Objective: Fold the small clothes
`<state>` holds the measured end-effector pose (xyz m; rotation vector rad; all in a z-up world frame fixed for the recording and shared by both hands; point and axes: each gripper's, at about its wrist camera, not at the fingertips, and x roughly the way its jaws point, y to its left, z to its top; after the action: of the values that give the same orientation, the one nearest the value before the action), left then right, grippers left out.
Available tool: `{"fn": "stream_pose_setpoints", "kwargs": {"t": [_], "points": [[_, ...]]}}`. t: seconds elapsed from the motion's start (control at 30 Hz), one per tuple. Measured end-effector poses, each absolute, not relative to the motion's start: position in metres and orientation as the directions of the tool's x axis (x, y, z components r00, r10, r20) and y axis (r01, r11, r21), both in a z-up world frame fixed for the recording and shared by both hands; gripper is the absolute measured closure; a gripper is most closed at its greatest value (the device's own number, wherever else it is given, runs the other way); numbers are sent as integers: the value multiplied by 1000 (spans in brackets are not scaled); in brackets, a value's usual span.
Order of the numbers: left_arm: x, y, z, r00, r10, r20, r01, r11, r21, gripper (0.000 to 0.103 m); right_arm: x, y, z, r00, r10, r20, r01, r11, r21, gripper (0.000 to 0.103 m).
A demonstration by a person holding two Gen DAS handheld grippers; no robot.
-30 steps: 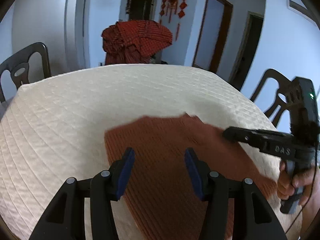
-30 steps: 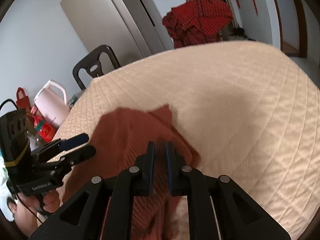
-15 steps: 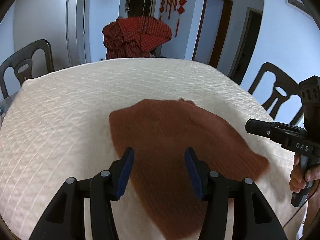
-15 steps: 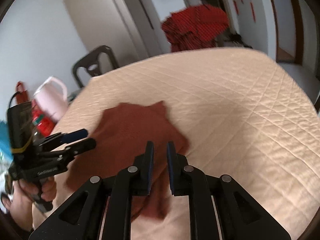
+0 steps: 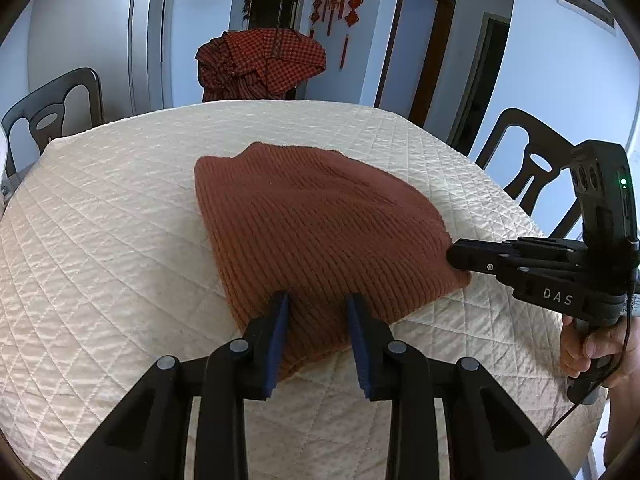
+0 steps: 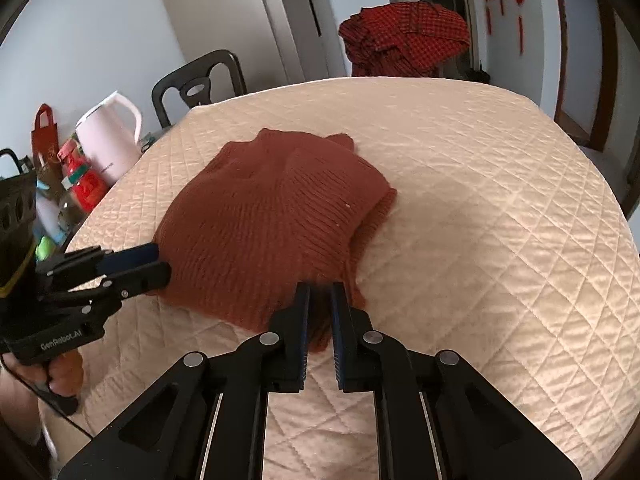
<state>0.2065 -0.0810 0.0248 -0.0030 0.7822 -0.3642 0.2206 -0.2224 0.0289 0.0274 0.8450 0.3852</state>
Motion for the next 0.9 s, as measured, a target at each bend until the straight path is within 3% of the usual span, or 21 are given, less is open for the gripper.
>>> {"fn": "stream_pose_setpoints", "kwargs": {"t": [0.37, 0.53, 0.7, 0.9], "points": [[201, -88, 22, 659, -294, -693, 309, 945, -107, 70, 216, -224, 26, 602, 331, -727, -317, 934, 162, 93], [195, -83, 30, 661, -290, -692, 278, 951, -132, 70, 210, -225, 31, 602, 324, -729, -296, 939, 173, 83], [183, -75, 38, 678, -273, -683, 252, 959, -133, 70, 192, -226, 45, 637, 326, -698, -292, 941, 174, 82], [172, -72, 45, 706, -255, -661, 240, 964, -115, 61, 177, -222, 56, 648, 361, -671, -322, 928, 188, 82]]}}
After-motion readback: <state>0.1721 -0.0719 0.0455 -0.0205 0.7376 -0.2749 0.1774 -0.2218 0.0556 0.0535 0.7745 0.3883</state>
